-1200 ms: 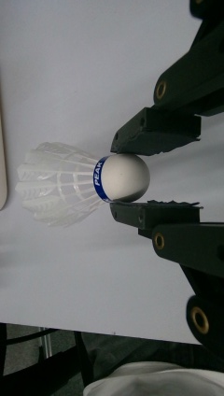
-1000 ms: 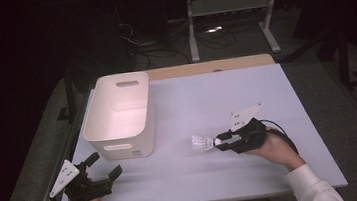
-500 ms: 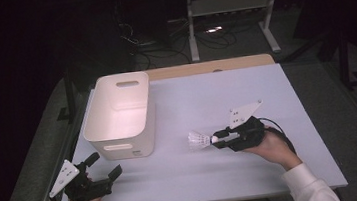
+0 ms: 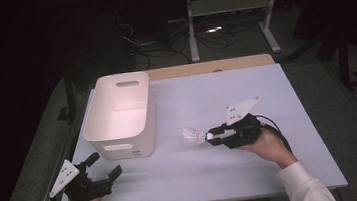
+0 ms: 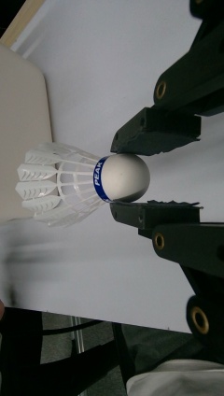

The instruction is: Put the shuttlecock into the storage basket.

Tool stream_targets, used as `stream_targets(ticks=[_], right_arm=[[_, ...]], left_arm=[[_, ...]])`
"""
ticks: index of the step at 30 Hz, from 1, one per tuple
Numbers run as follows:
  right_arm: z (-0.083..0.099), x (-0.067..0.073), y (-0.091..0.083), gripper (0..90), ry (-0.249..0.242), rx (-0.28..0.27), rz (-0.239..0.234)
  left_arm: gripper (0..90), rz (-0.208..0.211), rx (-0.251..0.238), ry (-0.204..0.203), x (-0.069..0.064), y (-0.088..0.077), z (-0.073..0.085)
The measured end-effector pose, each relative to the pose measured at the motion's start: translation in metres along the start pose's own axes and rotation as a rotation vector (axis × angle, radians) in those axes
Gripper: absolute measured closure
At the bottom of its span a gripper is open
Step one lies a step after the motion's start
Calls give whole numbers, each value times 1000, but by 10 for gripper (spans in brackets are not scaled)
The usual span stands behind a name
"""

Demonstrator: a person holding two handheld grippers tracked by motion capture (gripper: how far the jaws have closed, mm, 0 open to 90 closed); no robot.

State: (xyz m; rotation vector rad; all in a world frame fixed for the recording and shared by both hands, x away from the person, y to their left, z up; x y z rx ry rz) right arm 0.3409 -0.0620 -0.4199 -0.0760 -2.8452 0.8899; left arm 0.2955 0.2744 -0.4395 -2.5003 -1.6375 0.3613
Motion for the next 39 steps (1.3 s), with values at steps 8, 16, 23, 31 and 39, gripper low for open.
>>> stream_targets(ticks=[8,16,23,31,39], right_arm=[[-9,-2,5,642,24,13,-11],[-17,-2,5,641,40,22,-9],[-22,-6,3,642,42,54,-3],[-36,-10,0,641,20,72,-9],[-53,-8,-4,641,1,79,-11]], left_arm=[[0,1,0,2,0,0,0],[0,2,0,1,0,0,0],[0,3,-1,1,0,0,0],[0,2,2,8,0,1,0],[0,3,5,8,0,1,0]])
Point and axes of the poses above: each handheld gripper's, and its own axes: y roughly forward along the jaws, z roughly out of its underside, x roughly to its left, the point moved 9 cm from there along y, roughly forward along the jaws, and after that the axes turned 13 degrees about -z, right-handed, at the moved point
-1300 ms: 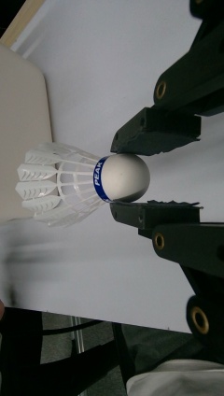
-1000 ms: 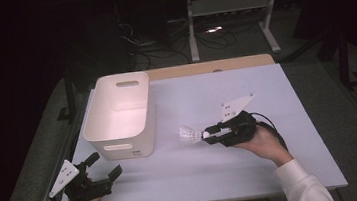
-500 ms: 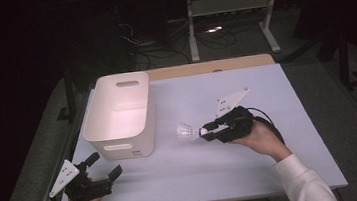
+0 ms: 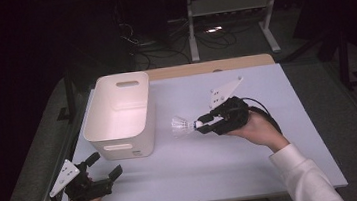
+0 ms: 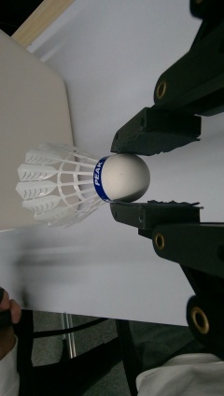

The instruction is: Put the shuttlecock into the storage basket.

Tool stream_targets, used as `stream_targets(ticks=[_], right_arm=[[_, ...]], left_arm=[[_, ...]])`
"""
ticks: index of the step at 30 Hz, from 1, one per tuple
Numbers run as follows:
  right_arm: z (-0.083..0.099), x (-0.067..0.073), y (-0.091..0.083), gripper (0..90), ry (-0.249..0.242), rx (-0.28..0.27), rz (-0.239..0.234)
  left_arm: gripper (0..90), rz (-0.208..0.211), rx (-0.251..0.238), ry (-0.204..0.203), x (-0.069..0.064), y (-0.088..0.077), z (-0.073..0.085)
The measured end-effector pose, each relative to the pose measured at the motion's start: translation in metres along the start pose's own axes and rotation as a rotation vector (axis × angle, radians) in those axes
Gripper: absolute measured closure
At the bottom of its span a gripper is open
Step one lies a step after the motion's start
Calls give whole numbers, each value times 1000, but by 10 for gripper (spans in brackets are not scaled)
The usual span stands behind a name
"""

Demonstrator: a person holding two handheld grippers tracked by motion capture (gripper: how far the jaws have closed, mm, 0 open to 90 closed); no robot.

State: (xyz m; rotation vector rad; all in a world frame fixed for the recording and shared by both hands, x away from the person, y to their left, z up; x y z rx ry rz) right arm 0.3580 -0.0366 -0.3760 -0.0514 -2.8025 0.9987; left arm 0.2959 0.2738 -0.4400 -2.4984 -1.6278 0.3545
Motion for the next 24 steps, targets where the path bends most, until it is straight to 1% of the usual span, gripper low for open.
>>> stream_targets(ticks=[1,2,3,4,5,7,8,9,10,11,12,14,15,16,17,18,19,20,22,23,24], right_arm=[[-1,-2,-1,642,-14,6,9],[-2,-1,-1,642,-7,1,5],[-4,-3,-2,642,-22,4,14],[-6,-2,-2,641,-14,0,14],[-7,-2,-2,641,-18,1,14],[-10,-4,-2,642,-28,0,17],[-12,-3,-2,641,-20,2,15],[-14,-4,-2,641,-27,6,16],[-15,-3,-1,641,-20,4,13],[-17,-5,-1,641,-36,1,15],[-18,-3,0,642,-22,1,9],[-20,-6,2,642,-51,11,8],[-22,-5,4,641,-40,7,3],[-23,-6,4,642,-53,17,6],[-25,-4,5,641,-40,10,2],[-27,-7,4,642,-63,17,5],[-29,-7,4,641,-62,12,5],[-32,-8,5,641,-71,9,4],[-36,-8,5,642,-76,7,7],[-38,-9,6,642,-84,-3,4],[-39,-10,6,641,-94,0,1]], left_arm=[[0,1,0,1,0,0,0],[0,1,-1,2,0,0,0],[0,1,1,4,0,0,0],[0,2,-1,7,0,0,0],[0,4,-4,15,1,0,0],[0,2,-3,10,1,0,0],[0,2,-3,10,1,0,0],[0,2,-3,10,1,0,0],[0,3,-4,9,1,0,0],[0,3,-5,9,1,0,0],[0,3,-5,10,1,0,0],[0,2,-4,10,1,1,0],[0,3,-5,8,1,0,0],[0,3,-5,9,1,0,0],[0,3,-4,7,0,0,0],[0,3,-4,7,0,0,0],[0,4,-5,6,0,0,0],[0,7,-7,13,1,0,-1],[0,7,-4,8,1,1,0],[0,5,-2,0,0,1,0],[0,3,0,-1,0,0,0]])
Point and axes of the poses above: each handheld gripper's, and its own axes: y roughly forward along the jaws, z roughly out of its underside, x roughly to its left, the point moved 9 cm from there along y, roughly forward along the jaws, and after that the axes turned 13 degrees about -z, right-handed, at the moved point
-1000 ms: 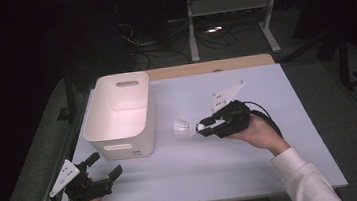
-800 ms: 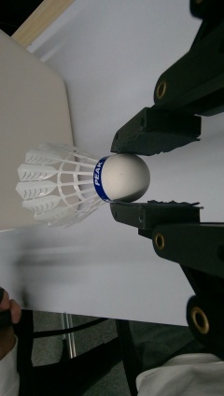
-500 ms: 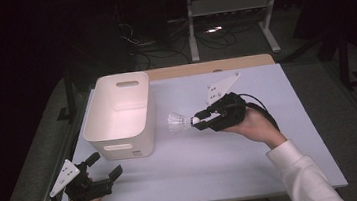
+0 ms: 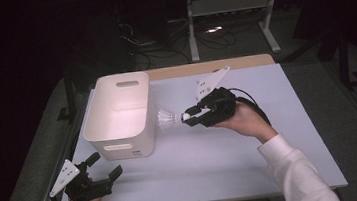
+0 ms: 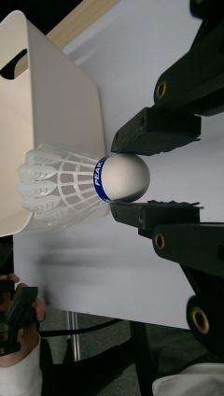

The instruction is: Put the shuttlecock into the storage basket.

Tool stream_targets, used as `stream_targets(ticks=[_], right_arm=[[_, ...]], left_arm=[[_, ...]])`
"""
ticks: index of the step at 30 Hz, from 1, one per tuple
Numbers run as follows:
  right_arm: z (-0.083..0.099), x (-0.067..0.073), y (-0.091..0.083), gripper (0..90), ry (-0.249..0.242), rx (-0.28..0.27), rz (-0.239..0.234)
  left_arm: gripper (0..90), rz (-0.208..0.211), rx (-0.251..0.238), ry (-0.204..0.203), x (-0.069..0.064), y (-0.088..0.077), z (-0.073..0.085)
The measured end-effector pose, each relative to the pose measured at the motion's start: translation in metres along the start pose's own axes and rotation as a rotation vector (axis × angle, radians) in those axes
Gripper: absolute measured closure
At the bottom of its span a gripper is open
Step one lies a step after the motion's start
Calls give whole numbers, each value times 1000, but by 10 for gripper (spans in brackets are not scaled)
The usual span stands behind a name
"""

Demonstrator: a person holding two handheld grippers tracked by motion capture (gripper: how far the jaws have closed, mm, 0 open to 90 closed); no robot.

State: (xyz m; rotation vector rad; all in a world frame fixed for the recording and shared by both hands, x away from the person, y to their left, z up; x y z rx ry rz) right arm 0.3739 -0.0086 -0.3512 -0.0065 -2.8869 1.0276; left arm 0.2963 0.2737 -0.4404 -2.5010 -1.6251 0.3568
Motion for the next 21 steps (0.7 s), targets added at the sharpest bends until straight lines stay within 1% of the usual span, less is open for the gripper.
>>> stream_targets(ticks=[3,4,5,8,9,10,11,12,13,14,16,18,19,21], right_arm=[[-4,0,2,642,12,-16,-11],[-5,-2,2,641,1,-13,-9],[-7,-1,4,641,11,-19,-12],[-11,-3,6,642,0,-9,-8],[-13,-3,6,641,4,-9,-9],[-14,-4,5,641,-7,-7,-6],[-17,-4,5,641,0,-10,-6],[-18,-6,4,641,-8,-9,-2],[-20,-6,3,641,10,-12,-3],[-22,-8,3,641,0,-16,-3],[-26,-8,1,641,12,-36,-4],[-30,-10,1,641,8,-46,-4],[-31,-10,1,641,16,-42,-5],[-33,-13,3,641,8,-40,-3]], left_arm=[[0,4,-6,-3,-1,-1,-1],[0,3,-4,-3,-1,-1,-1],[0,4,-4,-4,-1,-1,-1],[0,8,-6,-1,-1,-2,-1],[0,10,-9,-6,-2,-2,-1],[0,11,-8,-6,-2,-2,-1],[0,12,-9,-6,-2,-2,-1],[0,13,-9,-7,-2,-2,-1],[0,14,-8,-5,-2,-2,-1],[0,14,-9,-5,-2,-2,-1],[0,15,-9,-4,-3,-2,-1],[0,17,-11,-3,-3,-2,-1],[0,17,-9,-2,-3,-2,-1],[0,19,-10,0,-3,-2,-1]])
Point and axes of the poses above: each handheld gripper's, and its own axes: y roughly forward along the jaws, z roughly out of its underside, x roughly to its left, the point moved 9 cm from there along y, roughly forward along the jaws, and after that the axes turned 13 degrees about -z, right-handed, at the moved point
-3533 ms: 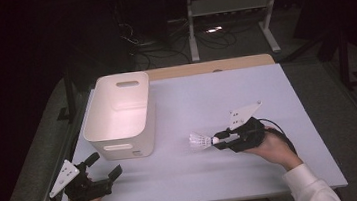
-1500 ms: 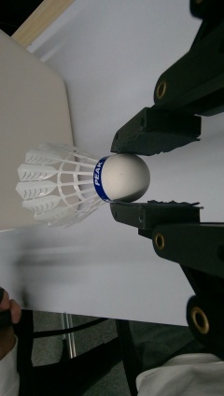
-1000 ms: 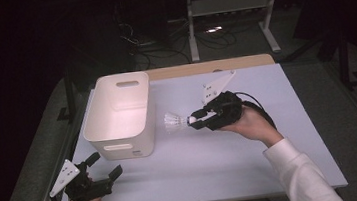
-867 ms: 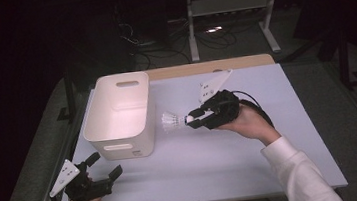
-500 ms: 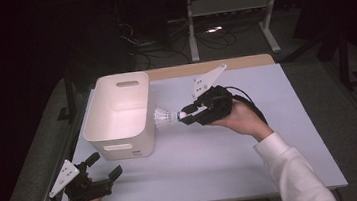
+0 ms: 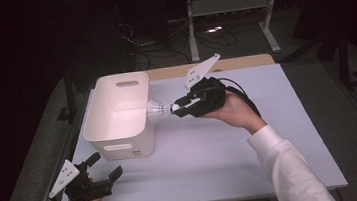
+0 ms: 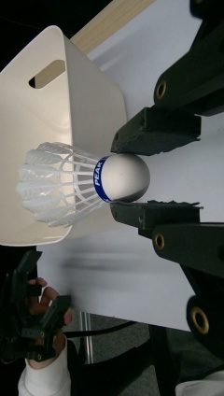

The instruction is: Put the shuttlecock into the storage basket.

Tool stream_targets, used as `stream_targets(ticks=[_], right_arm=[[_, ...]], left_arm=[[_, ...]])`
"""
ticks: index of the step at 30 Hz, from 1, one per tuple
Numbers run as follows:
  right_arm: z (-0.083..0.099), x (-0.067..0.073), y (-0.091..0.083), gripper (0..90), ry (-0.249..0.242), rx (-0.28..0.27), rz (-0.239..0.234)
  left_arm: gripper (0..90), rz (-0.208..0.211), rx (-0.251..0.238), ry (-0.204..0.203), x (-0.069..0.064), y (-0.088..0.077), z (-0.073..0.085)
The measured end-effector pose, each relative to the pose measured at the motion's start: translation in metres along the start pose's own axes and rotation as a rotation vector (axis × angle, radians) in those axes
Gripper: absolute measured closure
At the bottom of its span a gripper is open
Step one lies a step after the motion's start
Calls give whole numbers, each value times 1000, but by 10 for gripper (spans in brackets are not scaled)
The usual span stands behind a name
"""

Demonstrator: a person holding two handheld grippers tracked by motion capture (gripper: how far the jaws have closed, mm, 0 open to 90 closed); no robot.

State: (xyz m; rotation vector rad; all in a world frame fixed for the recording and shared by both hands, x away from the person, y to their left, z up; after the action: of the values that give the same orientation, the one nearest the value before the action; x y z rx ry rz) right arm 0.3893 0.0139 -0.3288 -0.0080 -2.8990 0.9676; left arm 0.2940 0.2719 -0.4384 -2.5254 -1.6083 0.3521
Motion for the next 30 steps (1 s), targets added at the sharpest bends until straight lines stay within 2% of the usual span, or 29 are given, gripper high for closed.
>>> stream_targets(ticks=[3,7,9,10,11,12,14,19,21,23,30], right_arm=[[-4,-2,3,641,5,-4,-4],[-9,-6,6,641,-23,5,-4],[-12,-5,7,641,-5,0,-9],[-14,-7,8,641,-22,-2,-8],[-15,-6,7,641,-12,-4,-8],[-17,-7,7,641,-21,-8,-6],[-20,-7,7,642,-26,-14,-7],[-26,-10,10,641,-1,-38,-9],[-29,-12,12,641,-8,-41,-9],[-31,-13,13,641,-10,-44,-14],[-40,-13,22,642,-28,-46,-23]], left_arm=[[0,0,-1,-4,0,0,0],[0,-1,1,-4,0,0,0],[0,-1,-1,-4,0,0,0],[0,-1,0,-2,0,0,0],[0,-1,-1,1,0,0,0],[0,-1,1,-8,0,0,0],[0,-2,6,-2,1,0,1],[0,0,4,-10,0,0,0],[0,1,-4,-18,-1,1,0],[0,-1,4,3,1,1,1],[0,1,0,5,1,1,0]])
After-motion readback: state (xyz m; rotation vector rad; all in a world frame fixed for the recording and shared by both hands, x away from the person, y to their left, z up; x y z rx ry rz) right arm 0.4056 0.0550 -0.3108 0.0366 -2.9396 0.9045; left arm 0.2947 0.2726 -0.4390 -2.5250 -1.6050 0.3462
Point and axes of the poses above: each handheld gripper's, and its own axes: y roughly forward along the jaws, z roughly out of its underside, x roughly to its left, the point moved 9 cm from there along y, roughly forward along the jaws, and after that the axes turned 13 degrees about -z, right-handed, at the moved point
